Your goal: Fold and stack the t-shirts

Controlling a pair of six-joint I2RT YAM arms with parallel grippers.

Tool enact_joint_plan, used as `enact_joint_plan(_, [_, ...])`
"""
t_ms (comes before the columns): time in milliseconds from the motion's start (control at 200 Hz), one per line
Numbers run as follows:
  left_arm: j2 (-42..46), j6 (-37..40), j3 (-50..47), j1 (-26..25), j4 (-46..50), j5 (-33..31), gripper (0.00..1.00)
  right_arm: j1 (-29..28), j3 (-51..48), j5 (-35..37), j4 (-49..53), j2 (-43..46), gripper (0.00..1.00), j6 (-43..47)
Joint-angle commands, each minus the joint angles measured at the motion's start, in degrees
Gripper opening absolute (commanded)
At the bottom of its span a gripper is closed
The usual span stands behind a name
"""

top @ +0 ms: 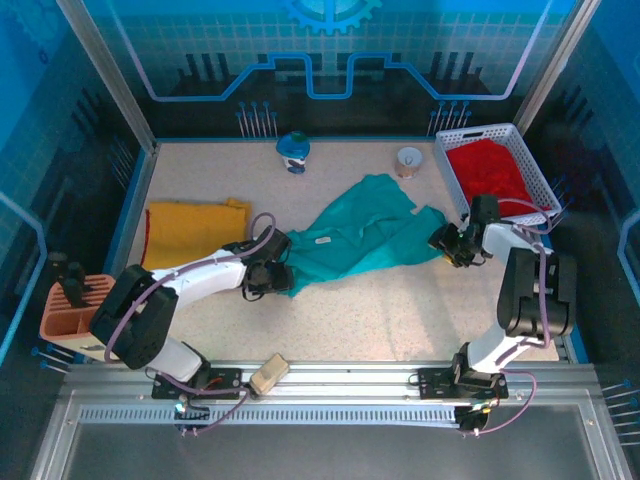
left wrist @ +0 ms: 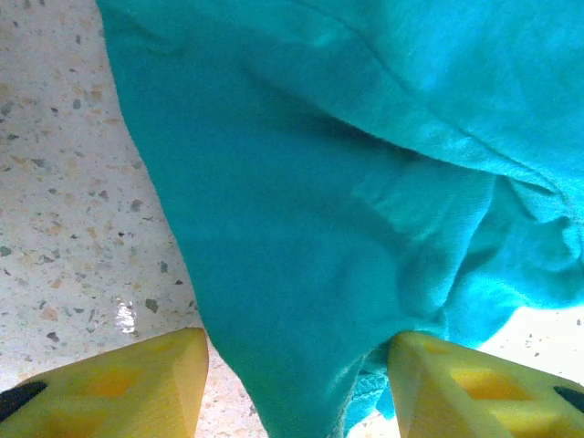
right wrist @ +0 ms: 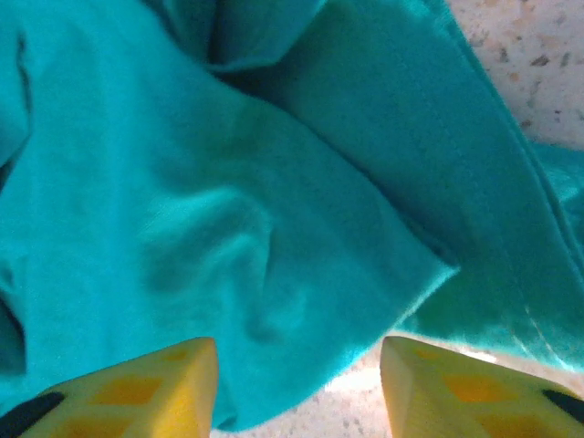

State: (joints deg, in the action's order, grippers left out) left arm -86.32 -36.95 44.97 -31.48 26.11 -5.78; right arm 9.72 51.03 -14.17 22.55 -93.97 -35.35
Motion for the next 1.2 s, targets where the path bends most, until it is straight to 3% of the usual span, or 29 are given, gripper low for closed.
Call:
enact_joint_plan(0, [-0.69,0.5,2.23,0.28,-0.8,-0.49,0.54,0.57,0.55,-1.92,-2.59,-2.9,0.46,-1.03])
enact_joint_plan(205, [-1.41,1.17,3.79,0.86,-0.53,-1.6,0.48,0.57,0.22,-1.62,-3.0,-1.83,0.28,-1.12])
enact_joint_plan(355, [-2.1,1.57,5.08,1.37,-0.17,-1.52,0.24,0.56,-0.05,-2.59,-0.68,2.28,0.17,-0.45])
enact_joint_plan(525, [-1.72,1.71,5.84,1.43,0.82,-1.6,0.0,0.63,-0.04,-1.73,3.37,8.28,0.14,0.89])
enact_joint_plan(740, [-0.48,2.1,5.68,1.68,1.87,-1.66,0.0,0.6,-1.96,-1.78,5.45,13.2,0.15,1.52])
enact_joint_plan(835, [-0.86,2.31,5.59,1.7,1.8,-0.92,0.0,0.65,-3.92,-1.16,3.9,12.98,0.33,1.52])
enact_joint_plan(1196, [-1.61,2.01,4.95,1.74,0.87,0.1,0.0,-1.57,-7.91,0.24,-3.79,5.29,0.31,-1.1])
